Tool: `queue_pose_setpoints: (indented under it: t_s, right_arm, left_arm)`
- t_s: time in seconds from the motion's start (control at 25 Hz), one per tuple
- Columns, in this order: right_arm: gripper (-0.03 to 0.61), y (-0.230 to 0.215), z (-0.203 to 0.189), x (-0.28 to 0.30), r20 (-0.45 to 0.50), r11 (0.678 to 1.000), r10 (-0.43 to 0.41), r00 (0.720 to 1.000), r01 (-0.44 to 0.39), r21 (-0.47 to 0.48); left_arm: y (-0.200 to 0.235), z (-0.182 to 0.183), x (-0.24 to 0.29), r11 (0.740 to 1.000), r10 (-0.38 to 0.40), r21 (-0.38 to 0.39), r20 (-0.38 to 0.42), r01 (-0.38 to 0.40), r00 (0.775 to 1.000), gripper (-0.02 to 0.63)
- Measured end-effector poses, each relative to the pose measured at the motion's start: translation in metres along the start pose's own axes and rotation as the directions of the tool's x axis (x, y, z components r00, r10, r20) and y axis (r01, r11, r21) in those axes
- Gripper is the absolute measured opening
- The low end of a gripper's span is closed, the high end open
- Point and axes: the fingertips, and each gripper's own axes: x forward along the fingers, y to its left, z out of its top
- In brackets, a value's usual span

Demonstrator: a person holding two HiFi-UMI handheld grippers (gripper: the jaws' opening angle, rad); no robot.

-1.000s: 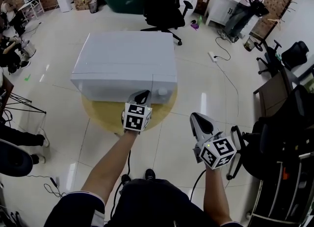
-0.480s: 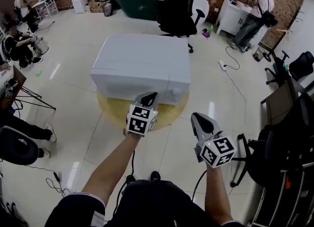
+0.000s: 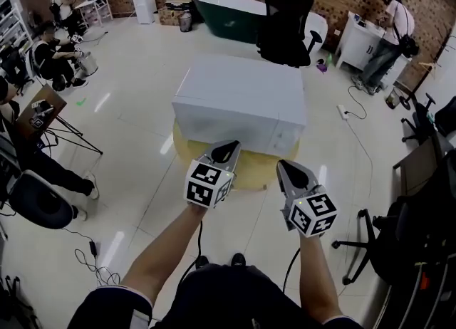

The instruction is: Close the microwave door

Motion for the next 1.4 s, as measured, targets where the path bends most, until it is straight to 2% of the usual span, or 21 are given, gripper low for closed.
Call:
queue_pose_setpoints:
  t_s: [0.24,0.64,1.4]
  right_arm:
    - [0.002,0.045,0.015,0.021,0.026,0.997,0.072,0.997,-0.071,-0.029]
    - [0.002,0.096,0.022,0.032,0.038,0.99,0.127,0.991,-0.125,-0.064]
    - [0.0,0.106,0.029,0.032,0.036,0.991,0.11,0.993,-0.107,-0.083]
  left_arm:
    - [-0.003,0.01,-0.047,0.999,-0.039,0.007,0.027,0.038,0.999,0.012]
    - [0.004,0.014,-0.098,1.0,-0.03,0.007,0.056,0.03,0.998,0.012]
    - [0.002,0.018,-0.107,0.999,-0.048,0.009,0.062,0.047,0.997,0.012]
